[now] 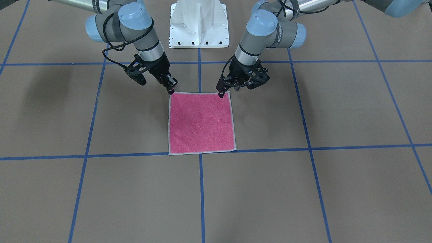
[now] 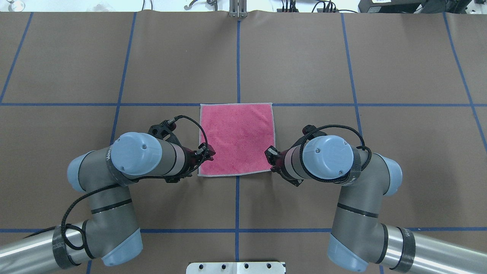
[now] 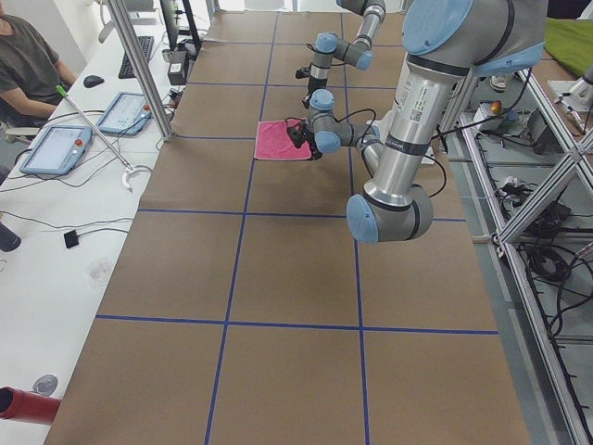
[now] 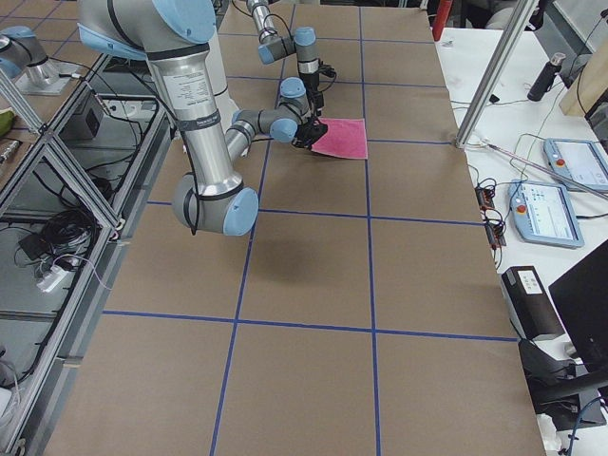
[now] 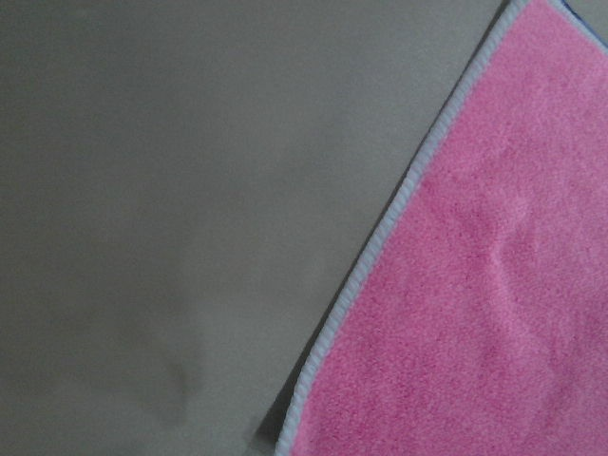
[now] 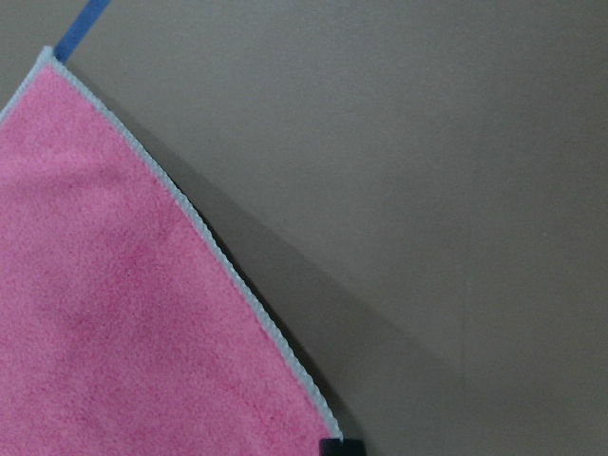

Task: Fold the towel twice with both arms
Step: 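Lower both grippers and pinch the two far towel corners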

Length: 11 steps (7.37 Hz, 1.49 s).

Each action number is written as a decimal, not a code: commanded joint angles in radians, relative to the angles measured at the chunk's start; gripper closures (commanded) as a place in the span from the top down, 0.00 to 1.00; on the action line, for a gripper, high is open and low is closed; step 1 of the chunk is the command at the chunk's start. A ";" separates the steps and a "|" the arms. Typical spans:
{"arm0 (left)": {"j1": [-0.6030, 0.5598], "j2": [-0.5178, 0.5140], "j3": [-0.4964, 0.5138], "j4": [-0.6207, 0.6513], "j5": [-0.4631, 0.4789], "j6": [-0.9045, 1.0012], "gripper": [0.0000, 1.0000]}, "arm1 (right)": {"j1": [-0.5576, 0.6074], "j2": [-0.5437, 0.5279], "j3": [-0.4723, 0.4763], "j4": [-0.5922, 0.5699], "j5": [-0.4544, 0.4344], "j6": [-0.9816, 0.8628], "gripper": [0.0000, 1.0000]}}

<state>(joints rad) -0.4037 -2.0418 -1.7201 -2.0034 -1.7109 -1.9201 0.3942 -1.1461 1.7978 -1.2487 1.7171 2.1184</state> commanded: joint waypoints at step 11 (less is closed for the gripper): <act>0.071 0.025 -0.010 0.002 0.145 -0.031 0.49 | -0.002 -0.001 0.002 0.000 -0.001 0.000 0.00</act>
<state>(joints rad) -0.3334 -2.0225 -1.7261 -2.0019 -1.5661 -1.9508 0.3927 -1.1461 1.7987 -1.2487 1.7166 2.1184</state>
